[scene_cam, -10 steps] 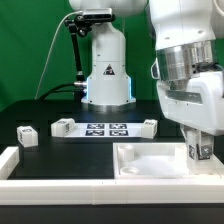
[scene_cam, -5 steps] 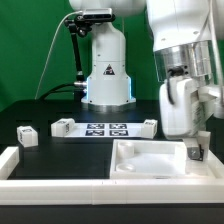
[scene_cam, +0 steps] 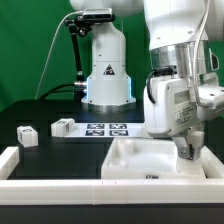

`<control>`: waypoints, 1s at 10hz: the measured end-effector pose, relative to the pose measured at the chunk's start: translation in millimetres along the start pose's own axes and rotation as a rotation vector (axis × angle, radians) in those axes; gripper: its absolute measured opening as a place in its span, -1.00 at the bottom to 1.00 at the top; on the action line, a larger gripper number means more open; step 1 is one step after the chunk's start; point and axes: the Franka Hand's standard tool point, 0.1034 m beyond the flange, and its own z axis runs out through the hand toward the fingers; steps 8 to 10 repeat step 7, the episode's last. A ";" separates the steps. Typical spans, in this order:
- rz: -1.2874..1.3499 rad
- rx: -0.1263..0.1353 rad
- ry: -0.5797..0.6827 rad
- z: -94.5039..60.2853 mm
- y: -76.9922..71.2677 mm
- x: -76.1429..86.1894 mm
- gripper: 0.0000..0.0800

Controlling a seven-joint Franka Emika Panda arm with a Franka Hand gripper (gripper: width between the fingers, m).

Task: Assemble one leg

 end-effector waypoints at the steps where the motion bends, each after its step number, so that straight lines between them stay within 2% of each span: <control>1: -0.001 0.000 0.000 0.0 0.0 0.0 0.21; 2: -0.002 0.000 0.000 0.0 0.0 0.0 0.53; 3: -0.002 0.000 0.000 0.0 0.0 0.0 0.60; 10: -0.002 0.000 0.000 0.0 0.0 0.0 0.62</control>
Offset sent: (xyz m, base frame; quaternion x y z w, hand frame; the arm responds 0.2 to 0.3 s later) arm 0.0000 0.0000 0.0000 0.0000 0.0000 0.0000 1.0000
